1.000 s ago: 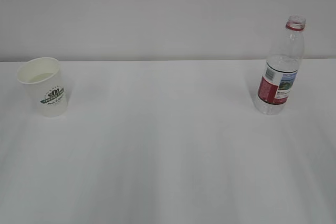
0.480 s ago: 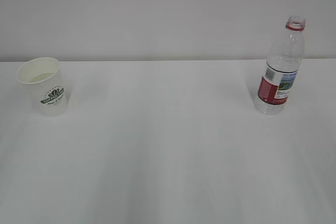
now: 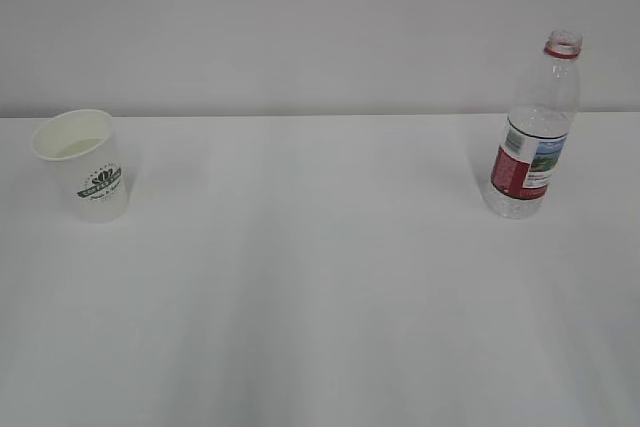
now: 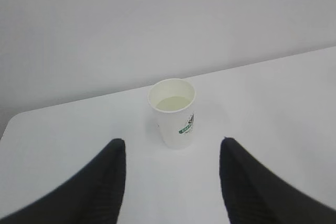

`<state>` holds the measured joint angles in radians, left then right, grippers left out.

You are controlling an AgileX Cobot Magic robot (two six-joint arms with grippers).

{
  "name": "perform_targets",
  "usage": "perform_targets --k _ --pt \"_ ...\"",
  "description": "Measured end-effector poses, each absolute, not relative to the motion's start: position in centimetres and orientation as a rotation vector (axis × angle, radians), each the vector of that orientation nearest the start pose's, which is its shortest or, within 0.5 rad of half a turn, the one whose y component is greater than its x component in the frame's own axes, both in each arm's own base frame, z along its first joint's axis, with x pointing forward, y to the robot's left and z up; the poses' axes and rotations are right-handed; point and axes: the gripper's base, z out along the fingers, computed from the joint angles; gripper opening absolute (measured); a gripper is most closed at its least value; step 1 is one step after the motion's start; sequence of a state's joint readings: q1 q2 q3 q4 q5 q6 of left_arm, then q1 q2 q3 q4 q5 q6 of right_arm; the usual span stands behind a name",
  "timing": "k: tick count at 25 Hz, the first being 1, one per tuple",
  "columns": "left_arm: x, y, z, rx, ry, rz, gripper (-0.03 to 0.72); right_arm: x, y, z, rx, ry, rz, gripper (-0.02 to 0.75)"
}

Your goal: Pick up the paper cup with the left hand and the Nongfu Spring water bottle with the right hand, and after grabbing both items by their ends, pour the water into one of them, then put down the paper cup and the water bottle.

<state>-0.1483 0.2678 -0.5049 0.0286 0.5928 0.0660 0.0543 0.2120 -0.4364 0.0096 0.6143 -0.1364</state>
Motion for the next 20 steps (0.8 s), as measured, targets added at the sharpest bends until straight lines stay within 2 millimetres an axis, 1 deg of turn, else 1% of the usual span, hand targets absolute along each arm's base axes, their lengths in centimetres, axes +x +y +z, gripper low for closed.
perform_targets --k 3,9,16,20 --pt "4.9 -0.6 31.0 0.208 1.843 -0.026 0.414 4.6 0.3 29.3 -0.182 1.901 -0.045 0.589" --pt "3.8 -0.6 30.2 0.204 1.910 -0.062 0.412 4.1 0.4 28.9 -0.191 1.985 -0.034 0.589" --pt "3.2 -0.6 29.2 0.215 2.029 -0.075 0.412 3.4 0.4 28.9 -0.198 2.073 -0.010 0.588" --pt "3.1 -0.6 29.0 0.217 2.050 -0.075 0.412 3.0 0.4 28.5 -0.206 2.135 -0.007 0.588"
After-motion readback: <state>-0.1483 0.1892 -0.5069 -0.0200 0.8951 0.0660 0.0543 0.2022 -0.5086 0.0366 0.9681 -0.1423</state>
